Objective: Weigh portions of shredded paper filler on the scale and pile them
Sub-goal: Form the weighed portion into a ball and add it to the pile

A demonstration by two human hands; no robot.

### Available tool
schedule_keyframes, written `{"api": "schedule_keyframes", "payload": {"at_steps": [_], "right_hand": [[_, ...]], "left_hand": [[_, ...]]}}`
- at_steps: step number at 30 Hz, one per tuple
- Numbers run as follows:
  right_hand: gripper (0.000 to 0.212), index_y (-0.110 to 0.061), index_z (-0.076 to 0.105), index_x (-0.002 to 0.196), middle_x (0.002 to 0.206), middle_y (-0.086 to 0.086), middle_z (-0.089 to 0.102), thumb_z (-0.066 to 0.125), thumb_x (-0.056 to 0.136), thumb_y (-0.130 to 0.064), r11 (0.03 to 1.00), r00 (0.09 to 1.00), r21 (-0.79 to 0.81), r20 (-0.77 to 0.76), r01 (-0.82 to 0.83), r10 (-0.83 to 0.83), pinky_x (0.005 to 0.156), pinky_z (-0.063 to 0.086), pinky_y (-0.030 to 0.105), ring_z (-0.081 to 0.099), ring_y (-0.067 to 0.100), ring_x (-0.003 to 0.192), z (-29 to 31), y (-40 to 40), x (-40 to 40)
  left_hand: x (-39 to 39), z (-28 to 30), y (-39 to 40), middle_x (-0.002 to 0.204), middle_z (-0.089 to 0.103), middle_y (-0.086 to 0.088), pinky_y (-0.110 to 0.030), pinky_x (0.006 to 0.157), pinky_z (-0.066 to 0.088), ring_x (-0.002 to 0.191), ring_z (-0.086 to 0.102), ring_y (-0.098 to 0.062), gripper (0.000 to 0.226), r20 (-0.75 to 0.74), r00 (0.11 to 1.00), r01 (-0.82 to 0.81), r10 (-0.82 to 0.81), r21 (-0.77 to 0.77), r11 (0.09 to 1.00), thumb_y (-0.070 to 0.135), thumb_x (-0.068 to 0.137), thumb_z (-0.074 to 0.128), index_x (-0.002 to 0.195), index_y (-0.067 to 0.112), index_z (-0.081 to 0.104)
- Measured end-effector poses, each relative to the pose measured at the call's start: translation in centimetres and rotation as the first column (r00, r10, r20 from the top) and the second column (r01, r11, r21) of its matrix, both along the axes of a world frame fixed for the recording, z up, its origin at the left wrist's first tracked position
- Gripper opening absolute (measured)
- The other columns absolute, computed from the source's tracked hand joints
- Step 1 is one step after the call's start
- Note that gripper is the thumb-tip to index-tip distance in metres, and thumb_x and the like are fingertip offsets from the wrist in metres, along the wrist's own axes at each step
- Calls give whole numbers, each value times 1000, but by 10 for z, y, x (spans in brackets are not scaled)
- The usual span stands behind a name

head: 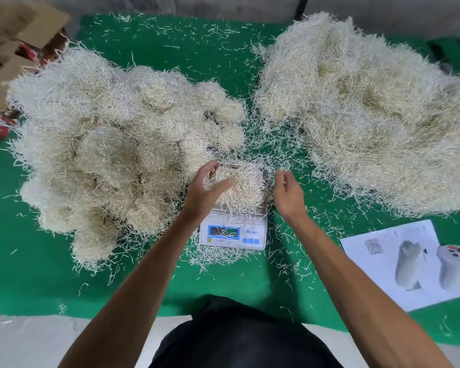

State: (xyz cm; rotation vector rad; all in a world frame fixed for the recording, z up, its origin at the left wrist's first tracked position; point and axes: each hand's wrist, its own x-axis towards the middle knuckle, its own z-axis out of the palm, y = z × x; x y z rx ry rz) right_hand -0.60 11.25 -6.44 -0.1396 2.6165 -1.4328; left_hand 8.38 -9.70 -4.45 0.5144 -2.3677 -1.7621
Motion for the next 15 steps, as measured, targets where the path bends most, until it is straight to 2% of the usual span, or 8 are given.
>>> {"api": "schedule_keyframes", "payload": {"at_steps": [1,2,5,7,12,15], "right_hand": [[26,-34,47,100,91,-5,62,30,110,-52,1000,1000,7,-3,-11,11,65,48,23,59,6,77,0,0,1],[26,-33,46,105,90,-10,60,30,110,-53,1000,1000,16,-7,-21,21,62,44,17,57,1,76,1,0,2],[29,-28,46,111,91,-14,58,32,110,-53,999,999,17,-21,-27,28,54,41,9,56,-2,74,2,1,4],[28,-27,47,111,89,-9,61,33,110,-51,1000,999,-4,-18,-29,29,51,44,5,57,0,71,2,2,4],[26,-25,47,115,86,-9,60,36,110,-47,999,1000,-39,1,-31,31,51,46,5,55,1,64,2,2,6],[26,-24,49,115,84,-8,60,38,110,-47,998,1000,-63,14,-16,17,48,47,8,53,0,57,3,1,7]], "left_hand": [[0,0,0,154,44,4,-26,108,36,121,46,18,65,-15,999,-33,33,-6,999,48,87,74,144,31,48],[0,0,-1,153,46,4,-25,107,35,120,46,18,63,-18,997,-70,70,-6,998,49,89,71,144,29,48],[1,-3,-5,151,48,1,-31,111,33,135,45,-7,64,17,989,-150,150,5,989,51,91,67,146,24,47],[1,-5,-7,150,49,-2,-35,110,37,133,46,-14,64,38,983,-178,178,6,984,54,92,64,145,23,48],[2,-9,-8,145,53,-4,-39,107,43,129,53,-16,65,54,980,-193,193,9,981,58,92,61,144,21,49],[-1,-10,-5,144,54,-4,-33,103,44,127,53,-14,68,65,970,-236,235,-4,972,59,91,61,144,18,49]]}}
